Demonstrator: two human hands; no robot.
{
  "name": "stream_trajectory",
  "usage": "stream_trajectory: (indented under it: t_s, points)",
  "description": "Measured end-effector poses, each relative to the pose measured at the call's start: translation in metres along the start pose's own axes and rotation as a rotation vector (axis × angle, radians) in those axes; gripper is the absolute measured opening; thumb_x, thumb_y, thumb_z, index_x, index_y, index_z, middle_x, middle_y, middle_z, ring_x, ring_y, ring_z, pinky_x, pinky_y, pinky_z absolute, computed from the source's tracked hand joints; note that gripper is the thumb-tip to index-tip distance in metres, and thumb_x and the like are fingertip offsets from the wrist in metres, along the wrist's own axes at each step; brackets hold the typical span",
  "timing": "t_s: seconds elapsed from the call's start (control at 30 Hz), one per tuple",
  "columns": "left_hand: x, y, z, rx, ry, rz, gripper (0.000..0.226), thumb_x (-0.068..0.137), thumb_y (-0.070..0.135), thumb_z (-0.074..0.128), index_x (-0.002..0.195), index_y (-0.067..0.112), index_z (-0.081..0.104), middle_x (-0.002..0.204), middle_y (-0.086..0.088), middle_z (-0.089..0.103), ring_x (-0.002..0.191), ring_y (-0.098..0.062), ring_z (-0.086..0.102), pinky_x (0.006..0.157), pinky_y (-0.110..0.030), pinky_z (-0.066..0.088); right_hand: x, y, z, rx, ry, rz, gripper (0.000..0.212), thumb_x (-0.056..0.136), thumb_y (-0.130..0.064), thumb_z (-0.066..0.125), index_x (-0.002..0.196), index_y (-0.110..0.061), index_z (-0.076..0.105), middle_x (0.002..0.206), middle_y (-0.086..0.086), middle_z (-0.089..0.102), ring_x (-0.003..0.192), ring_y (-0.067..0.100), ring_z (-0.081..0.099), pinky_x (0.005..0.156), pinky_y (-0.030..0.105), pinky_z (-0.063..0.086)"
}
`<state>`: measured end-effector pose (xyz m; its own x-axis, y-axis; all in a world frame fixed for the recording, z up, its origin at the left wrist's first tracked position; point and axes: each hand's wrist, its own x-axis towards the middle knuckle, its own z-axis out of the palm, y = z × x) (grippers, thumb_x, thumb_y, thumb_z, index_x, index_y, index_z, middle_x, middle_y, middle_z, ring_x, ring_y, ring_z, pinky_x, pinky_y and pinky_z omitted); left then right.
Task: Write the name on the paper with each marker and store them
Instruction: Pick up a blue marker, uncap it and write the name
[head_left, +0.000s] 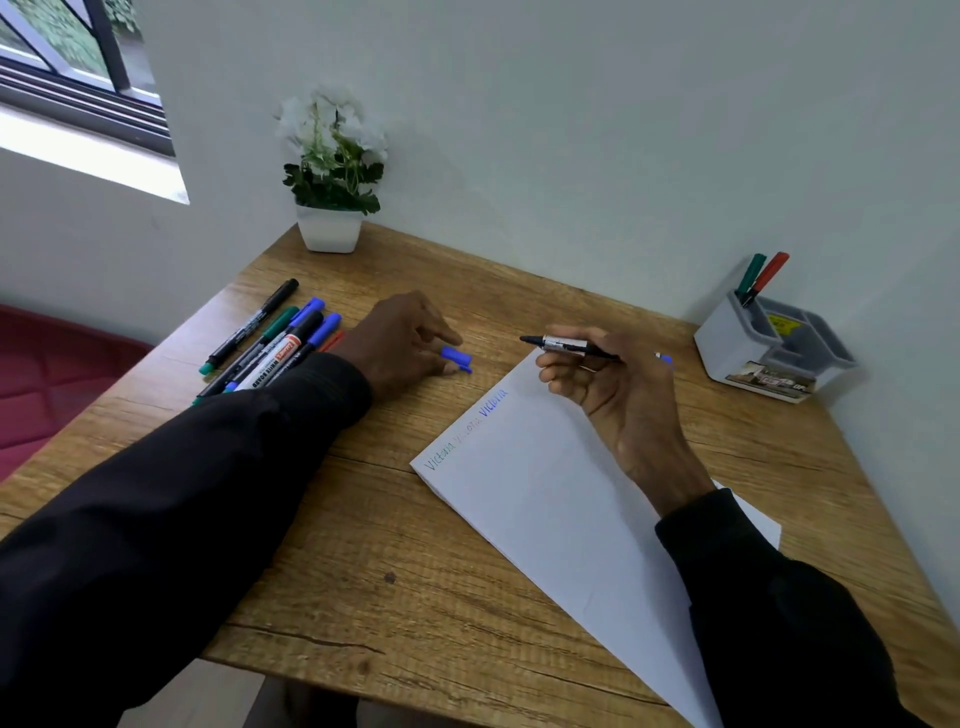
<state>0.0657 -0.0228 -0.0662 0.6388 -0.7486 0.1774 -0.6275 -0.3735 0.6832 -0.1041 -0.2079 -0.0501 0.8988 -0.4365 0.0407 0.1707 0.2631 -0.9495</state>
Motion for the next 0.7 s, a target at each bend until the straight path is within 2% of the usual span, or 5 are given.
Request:
stream_trajectory:
  t_s: [0.17,0.27,0.33,0.47,0.7]
  points:
    - [-0.003,0.005,-0.003,0.020,-0.030,-0.002,0.025,0.081,0.016,0.076,0.105,0.021,0.072,0.108,0.002,0.064,0.097,-0.008,0.058,0.079,-0.015,0.050,-0.009,-0.006,-0.003,-0.128,0.038,-0.114,0.015,0.099,-0.005,0.060,0.104,0.005,0.070,0.090,0.026,0.075,0.070,0.029,0.073,0.063,0.029,0.060]
    - [-0.008,0.014,-0.006,-0.067,0.000,-0.001,0.029,0.078,0.009,0.078,0.106,0.016,0.073,0.105,0.003,0.070,0.090,0.000,0.061,0.069,-0.001,0.046,-0.022,-0.009,-0.008,-0.238,0.006,-0.169,0.024,0.095,-0.004,0.066,0.115,0.010,0.069,0.104,0.028,0.076,0.084,0.034,0.076,0.074,0.031,0.062]
    - [-0.012,0.019,-0.007,-0.159,0.034,0.018,0.030,0.076,0.007,0.079,0.105,0.014,0.074,0.102,0.002,0.073,0.089,0.000,0.065,0.071,0.002,0.045,-0.032,-0.010,-0.009,-0.234,-0.024,-0.172,0.035,0.090,-0.009,0.069,0.119,0.010,0.069,0.109,0.028,0.076,0.090,0.037,0.076,0.078,0.032,0.062]
    - [-0.024,0.032,-0.008,-0.340,0.064,0.060,0.028,0.074,0.007,0.079,0.102,0.012,0.075,0.094,-0.001,0.076,0.085,-0.010,0.071,0.075,-0.011,0.054,-0.046,-0.012,-0.010,-0.215,-0.051,-0.210,0.036,0.091,-0.010,0.067,0.120,0.010,0.069,0.108,0.031,0.075,0.087,0.040,0.076,0.076,0.033,0.062]
    - [-0.038,0.057,-0.010,-0.380,0.027,0.117,0.028,0.075,0.007,0.079,0.102,0.012,0.076,0.089,-0.002,0.077,0.081,-0.014,0.072,0.073,-0.020,0.058,-0.057,-0.014,-0.002,-0.209,-0.020,-0.246,0.025,0.089,-0.011,0.070,0.107,0.006,0.068,0.099,0.029,0.077,0.080,0.041,0.076,0.071,0.036,0.063]
